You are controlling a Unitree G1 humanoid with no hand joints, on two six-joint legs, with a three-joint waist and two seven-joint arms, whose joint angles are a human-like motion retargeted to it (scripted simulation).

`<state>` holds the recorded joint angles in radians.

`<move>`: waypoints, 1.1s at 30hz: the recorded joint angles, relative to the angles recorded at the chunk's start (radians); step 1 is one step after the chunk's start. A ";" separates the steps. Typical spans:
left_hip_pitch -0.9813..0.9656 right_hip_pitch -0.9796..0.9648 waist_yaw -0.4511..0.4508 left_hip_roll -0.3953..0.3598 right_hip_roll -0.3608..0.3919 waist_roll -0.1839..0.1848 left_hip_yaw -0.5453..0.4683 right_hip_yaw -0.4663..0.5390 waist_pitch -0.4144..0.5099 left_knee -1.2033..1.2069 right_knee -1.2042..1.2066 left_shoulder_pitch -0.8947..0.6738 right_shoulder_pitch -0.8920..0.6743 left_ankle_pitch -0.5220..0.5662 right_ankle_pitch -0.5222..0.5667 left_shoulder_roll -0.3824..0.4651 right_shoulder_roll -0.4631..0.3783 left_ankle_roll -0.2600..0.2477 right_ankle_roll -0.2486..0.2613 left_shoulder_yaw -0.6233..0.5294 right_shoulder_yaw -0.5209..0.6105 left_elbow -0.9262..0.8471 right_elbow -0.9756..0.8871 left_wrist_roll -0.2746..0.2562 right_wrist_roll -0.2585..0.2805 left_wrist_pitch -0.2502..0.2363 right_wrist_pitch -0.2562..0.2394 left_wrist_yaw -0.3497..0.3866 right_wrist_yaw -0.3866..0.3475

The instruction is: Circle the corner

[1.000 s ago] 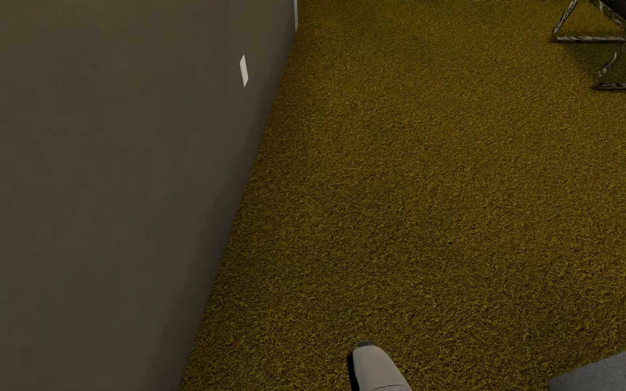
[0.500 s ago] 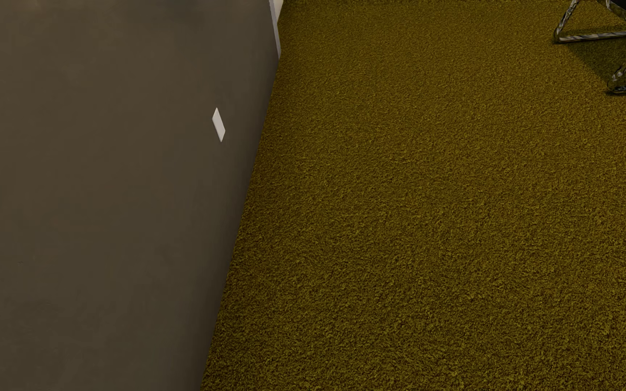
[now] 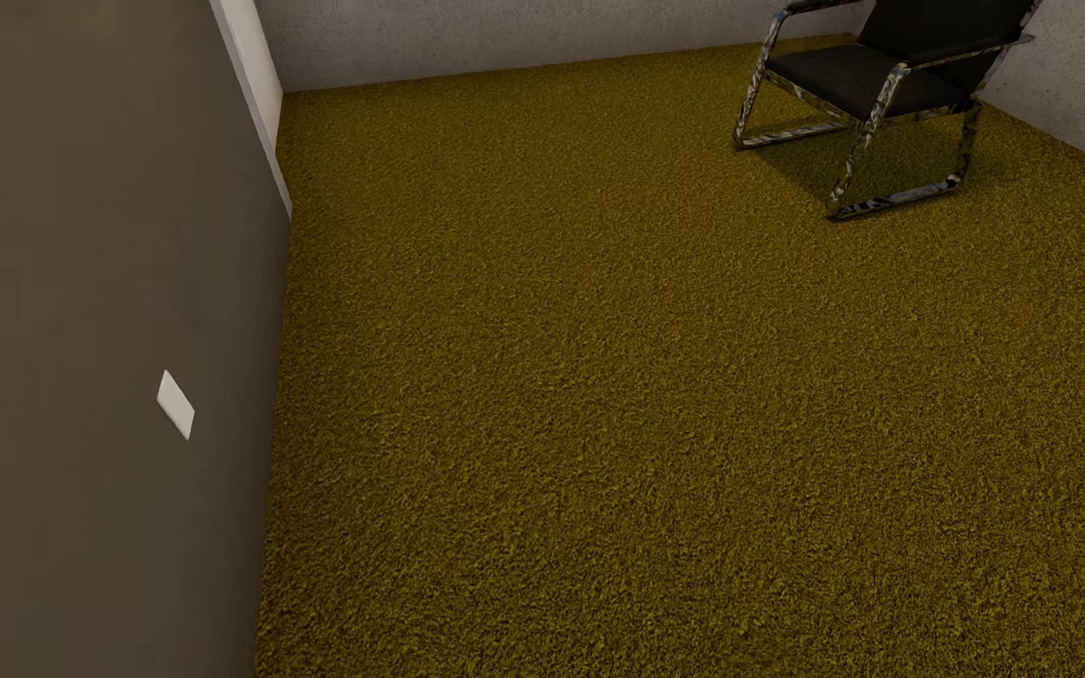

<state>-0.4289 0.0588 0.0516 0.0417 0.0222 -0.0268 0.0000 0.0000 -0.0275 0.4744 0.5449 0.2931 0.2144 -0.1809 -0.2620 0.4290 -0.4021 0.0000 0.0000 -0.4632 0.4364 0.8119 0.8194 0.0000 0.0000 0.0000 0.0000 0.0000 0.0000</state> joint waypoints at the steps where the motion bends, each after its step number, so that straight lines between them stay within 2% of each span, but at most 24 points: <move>1: 0.001 0.007 -0.001 -0.012 -0.011 0.002 0.000 0.000 -0.010 0.034 0.009 0.015 0.018 0.032 0.016 -0.017 0.001 0.000 0.000 -0.013 0.003 0.015 0.082 0.000 0.000 0.000 0.000 0.000 0.000; 3: -0.014 -0.003 -0.039 -0.037 -0.034 -0.002 0.000 0.000 -0.028 0.114 0.054 0.032 0.061 0.097 0.133 -0.052 0.004 0.000 0.000 -0.066 -0.012 0.069 0.216 0.000 0.000 0.000 0.000 0.000 0.000; 5: 0.027 -0.097 -0.079 -0.054 -0.059 -0.013 0.000 0.000 -0.041 0.109 0.209 0.037 0.107 0.084 0.376 -0.074 0.002 0.000 0.000 -0.140 -0.023 0.109 0.276 0.000 0.000 0.000 0.000 0.000 0.000; 6: 0.063 -0.188 -0.091 -0.060 -0.075 -0.022 0.000 0.000 -0.045 0.081 0.355 0.044 0.122 0.071 0.445 -0.075 -0.003 0.000 0.000 -0.159 -0.015 0.104 0.277 0.000 0.000 0.000 0.000 0.000 0.000; 7: 0.101 -0.287 -0.107 -0.065 -0.088 -0.032 0.000 0.000 -0.044 0.056 0.532 0.055 0.128 0.059 0.411 -0.068 -0.008 0.000 0.000 -0.163 -0.006 0.080 0.260 0.000 0.000 0.000 0.000 0.000 0.000; 9: 0.168 -0.449 -0.160 -0.067 -0.103 -0.037 0.000 0.000 -0.025 0.032 0.872 0.066 0.124 0.035 0.167 -0.039 -0.013 0.000 0.000 -0.161 -0.001 0.034 0.198 0.000 0.000 0.000 0.000 0.000 0.000; 10: 0.201 -0.510 -0.192 -0.061 -0.106 -0.030 0.000 0.000 -0.014 0.022 1.049 0.059 0.116 0.021 0.080 -0.022 -0.010 0.000 0.000 -0.164 -0.009 0.035 0.167 0.000 0.000 0.000 0.000 0.000 0.000; 13: 0.299 -0.647 -0.262 -0.036 -0.101 0.001 0.000 0.000 0.004 0.003 0.881 0.014 0.094 -0.037 0.029 0.022 0.010 0.000 0.000 -0.166 -0.054 0.103 0.088 0.000 0.000 0.000 0.000 0.000 0.000; 16: 0.360 -0.722 -0.291 -0.027 -0.108 0.034 0.000 0.000 0.007 0.006 0.999 -0.015 0.076 -0.084 0.034 0.066 0.025 0.000 0.000 -0.107 -0.065 0.135 0.023 0.000 0.000 0.000 0.000 0.000 0.000; 22: 0.495 -0.656 -0.289 -0.057 -0.125 0.072 0.000 0.000 0.006 0.005 0.129 -0.082 0.050 -0.232 0.206 0.103 0.012 0.000 0.000 -0.020 -0.045 0.125 0.051 0.000 0.000 0.000 0.000 0.000 0.000; 24: 0.512 -0.622 -0.296 -0.064 -0.130 0.079 0.000 0.000 -0.011 0.010 -0.053 -0.099 0.044 -0.249 0.196 0.093 0.004 0.000 0.000 -0.004 -0.035 0.105 0.101 0.000 0.000 0.000 0.000 0.000 0.000; 25: 0.525 -0.610 -0.300 -0.060 -0.134 0.085 0.000 0.000 -0.018 0.014 -0.067 -0.102 0.044 -0.243 0.205 0.084 0.001 0.000 0.000 0.003 -0.029 0.089 0.135 0.000 0.000 0.000 0.000 0.000 0.000; 27: 0.562 -0.588 -0.290 -0.035 -0.116 0.111 0.000 0.000 -0.018 0.024 -0.023 -0.093 0.042 -0.155 0.279 0.047 -0.009 0.000 0.000 0.024 0.002 0.046 0.209 0.000 0.000 0.000 0.000 0.000 0.000; 28: 0.570 -0.577 -0.275 -0.020 -0.093 0.130 0.000 0.000 -0.017 0.042 0.001 -0.079 0.039 -0.039 0.290 0.020 -0.014 0.000 0.000 0.033 0.018 0.026 0.239 0.000 0.000 0.000 0.000 0.000 0.000; 29: 0.560 -0.556 -0.261 -0.005 -0.072 0.145 0.000 0.000 -0.020 0.082 0.013 -0.061 0.034 0.126 0.278 -0.006 -0.020 0.000 0.000 0.033 0.024 0.008 0.258 0.000 0.000 0.000 0.000 0.000 0.000; 30: 0.529 -0.524 -0.252 0.010 -0.057 0.149 0.000 0.000 -0.028 0.152 0.010 -0.043 0.032 0.300 0.257 -0.025 -0.025 0.000 0.000 0.016 0.020 -0.013 0.256 0.000 0.000 0.000 0.000 0.000 0.000; 31: 0.479 -0.486 -0.246 0.026 -0.049 0.145 0.000 0.000 -0.038 0.248 -0.002 -0.029 0.031 0.428 0.234 -0.031 -0.029 0.000 0.000 -0.012 0.007 -0.041 0.234 0.000 0.000 0.000 0.000 0.000 0.000; 32: 0.420 -0.447 -0.240 0.040 -0.044 0.137 0.000 0.000 -0.045 0.360 -0.010 -0.020 0.032 0.471 0.211 -0.029 -0.035 0.000 0.000 -0.038 -0.005 -0.073 0.191 0.000 0.000 0.000 0.000 0.000 0.000; 33: 0.365 -0.408 -0.234 0.050 -0.041 0.129 0.000 0.000 -0.042 0.475 -0.009 -0.019 0.031 0.431 0.188 -0.022 -0.041 0.000 0.000 -0.053 -0.013 -0.097 0.138 0.000 0.000 0.000 0.000 0.000 0.000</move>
<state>-0.0643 -0.3496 -0.1826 0.0912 -0.0184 0.1022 0.0000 0.0000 -0.0696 0.9496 0.5364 0.2740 0.2449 0.2498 -0.0741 0.4065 -0.4434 0.0000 0.0000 -0.5166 0.4239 0.7148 0.9579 0.0000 0.0000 0.0000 0.0000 0.0000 0.0000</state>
